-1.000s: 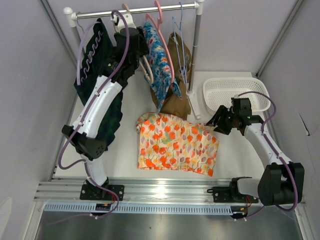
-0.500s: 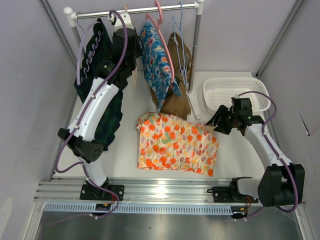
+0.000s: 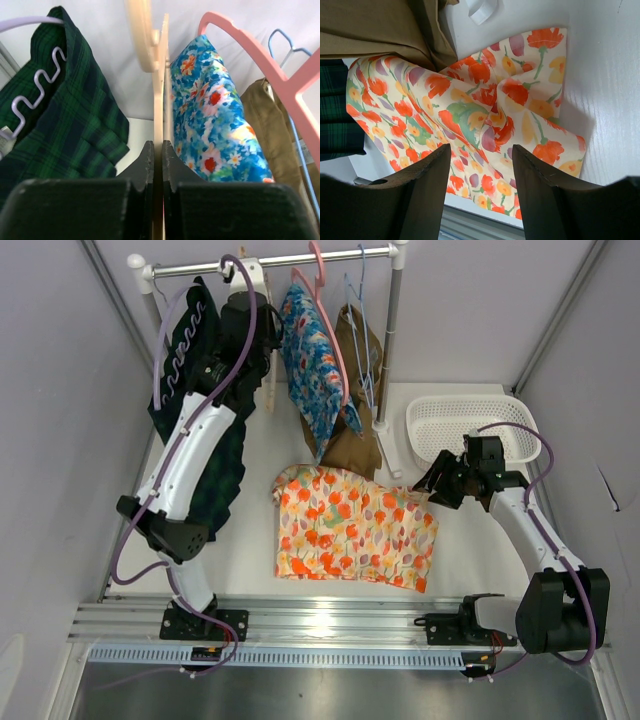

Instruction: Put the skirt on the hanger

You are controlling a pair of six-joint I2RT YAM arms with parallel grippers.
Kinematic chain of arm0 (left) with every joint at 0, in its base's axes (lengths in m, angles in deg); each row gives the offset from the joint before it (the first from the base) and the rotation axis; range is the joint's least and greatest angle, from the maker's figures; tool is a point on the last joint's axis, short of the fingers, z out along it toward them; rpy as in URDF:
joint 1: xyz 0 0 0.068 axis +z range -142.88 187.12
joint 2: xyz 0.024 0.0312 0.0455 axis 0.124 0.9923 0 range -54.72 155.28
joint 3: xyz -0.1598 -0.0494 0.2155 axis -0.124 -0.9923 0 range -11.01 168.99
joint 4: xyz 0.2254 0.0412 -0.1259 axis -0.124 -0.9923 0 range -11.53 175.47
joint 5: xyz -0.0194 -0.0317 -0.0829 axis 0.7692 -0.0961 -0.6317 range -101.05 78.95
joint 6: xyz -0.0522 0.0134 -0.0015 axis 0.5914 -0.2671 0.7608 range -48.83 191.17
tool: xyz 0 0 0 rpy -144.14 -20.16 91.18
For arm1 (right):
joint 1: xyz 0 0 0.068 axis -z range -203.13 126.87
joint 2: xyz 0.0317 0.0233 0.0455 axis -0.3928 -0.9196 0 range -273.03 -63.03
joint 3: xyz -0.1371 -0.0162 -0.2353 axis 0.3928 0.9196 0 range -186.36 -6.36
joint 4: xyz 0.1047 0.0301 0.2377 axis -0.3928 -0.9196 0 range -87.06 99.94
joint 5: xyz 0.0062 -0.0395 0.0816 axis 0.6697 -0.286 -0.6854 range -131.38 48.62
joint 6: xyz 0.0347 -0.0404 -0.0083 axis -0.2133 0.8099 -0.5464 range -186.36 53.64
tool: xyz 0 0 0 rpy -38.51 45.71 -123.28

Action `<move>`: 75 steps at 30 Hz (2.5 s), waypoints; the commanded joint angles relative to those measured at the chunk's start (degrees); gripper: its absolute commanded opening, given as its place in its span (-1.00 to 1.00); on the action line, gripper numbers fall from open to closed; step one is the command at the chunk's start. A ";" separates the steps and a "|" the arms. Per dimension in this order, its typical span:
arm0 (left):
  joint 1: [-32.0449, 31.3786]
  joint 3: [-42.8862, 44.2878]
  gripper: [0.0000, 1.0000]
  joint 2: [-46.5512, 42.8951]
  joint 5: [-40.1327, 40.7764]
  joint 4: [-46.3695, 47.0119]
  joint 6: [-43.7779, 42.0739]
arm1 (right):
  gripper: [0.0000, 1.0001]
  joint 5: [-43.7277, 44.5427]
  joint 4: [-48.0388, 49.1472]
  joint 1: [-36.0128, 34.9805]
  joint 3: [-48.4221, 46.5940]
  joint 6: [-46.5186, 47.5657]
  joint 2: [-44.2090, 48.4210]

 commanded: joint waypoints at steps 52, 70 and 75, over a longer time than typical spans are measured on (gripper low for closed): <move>3.55 -24.48 -1.00 -24.94 -16.90 7.15 -7.06 | 0.15 -0.55 0.76 0.34 -0.02 2.81 1.35; 3.46 -56.54 -1.00 -55.60 -27.52 -4.53 3.75 | 0.15 0.15 -4.33 0.34 -0.64 5.54 4.69; 3.38 -63.40 -1.00 -62.47 -41.05 -8.41 4.98 | 0.15 -0.64 -7.05 0.25 -2.04 5.98 7.06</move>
